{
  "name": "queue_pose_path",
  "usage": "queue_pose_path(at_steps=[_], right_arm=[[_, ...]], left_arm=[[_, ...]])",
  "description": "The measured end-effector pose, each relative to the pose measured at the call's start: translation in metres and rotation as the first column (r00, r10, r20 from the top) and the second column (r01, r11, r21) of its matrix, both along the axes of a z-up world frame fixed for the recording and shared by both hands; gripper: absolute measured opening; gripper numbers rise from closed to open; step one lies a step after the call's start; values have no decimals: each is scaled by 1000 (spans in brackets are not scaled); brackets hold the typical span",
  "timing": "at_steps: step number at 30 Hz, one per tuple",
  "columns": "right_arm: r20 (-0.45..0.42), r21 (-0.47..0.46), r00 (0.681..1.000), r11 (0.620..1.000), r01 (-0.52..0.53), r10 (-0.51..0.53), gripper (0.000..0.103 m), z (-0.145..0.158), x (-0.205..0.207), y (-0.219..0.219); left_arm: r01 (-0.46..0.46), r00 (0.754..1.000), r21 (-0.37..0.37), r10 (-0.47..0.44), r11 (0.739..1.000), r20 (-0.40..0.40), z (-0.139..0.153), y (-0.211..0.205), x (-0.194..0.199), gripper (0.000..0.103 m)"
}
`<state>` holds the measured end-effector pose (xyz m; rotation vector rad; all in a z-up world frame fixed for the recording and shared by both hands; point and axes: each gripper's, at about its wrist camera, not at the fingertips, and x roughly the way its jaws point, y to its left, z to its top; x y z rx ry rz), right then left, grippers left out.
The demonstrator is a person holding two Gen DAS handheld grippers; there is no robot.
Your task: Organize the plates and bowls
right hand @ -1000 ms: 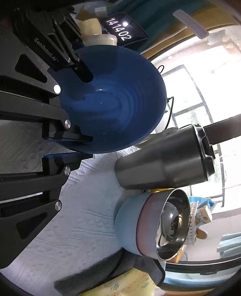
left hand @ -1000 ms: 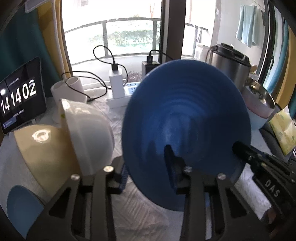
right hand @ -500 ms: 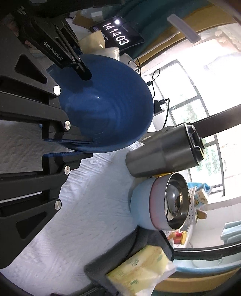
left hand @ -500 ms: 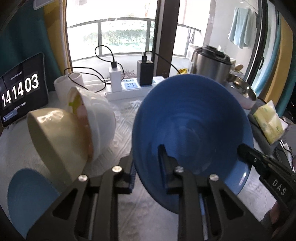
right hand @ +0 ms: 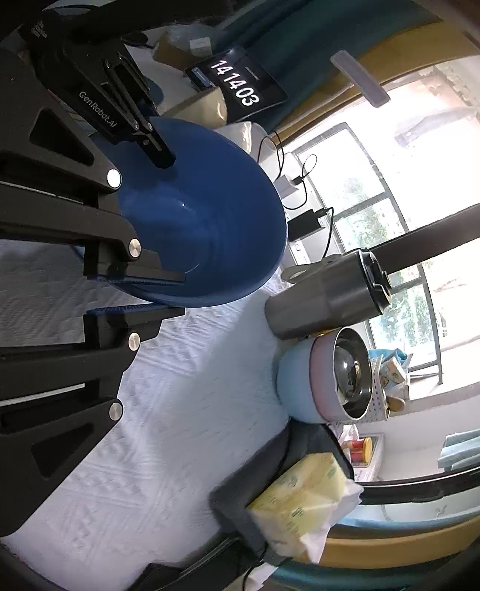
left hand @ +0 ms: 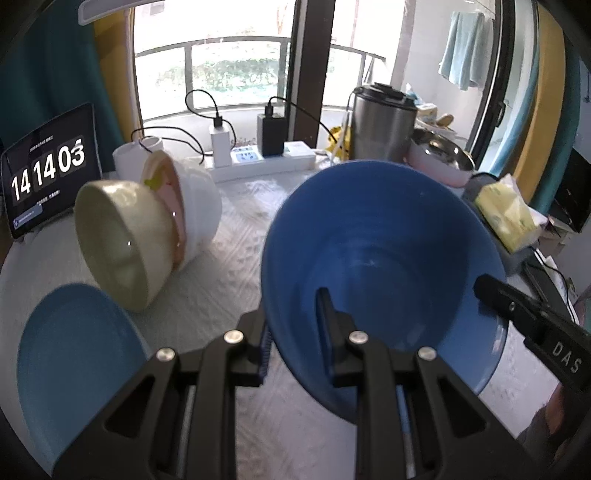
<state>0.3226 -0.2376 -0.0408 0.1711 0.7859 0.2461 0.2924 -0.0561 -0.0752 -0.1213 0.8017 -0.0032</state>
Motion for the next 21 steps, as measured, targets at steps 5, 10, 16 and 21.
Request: queue_pose_path(at_steps=[5,10,16,21], right_arm=[[-2,10,1000,1000,-1,1,11,-1,-14,-1],[-23,16,1000,1000,-6,7,13,-5,-23,0],[-55,6,998,1000,-15,15,16,-10,-27,5],[-64,-3,998,1000,-19,19,17,-11,-28,10]], left_arm=[[12,1000,0,-12,1000,-7,-2,0,-17,22],[14,1000,-9,-15,1000,-22,-4,2,-28,22],[13,1000,-14,-14,1000,-23,-3,5,-38,22],[15,999,-20,-15,1000,-33,-4,10,-42,22]])
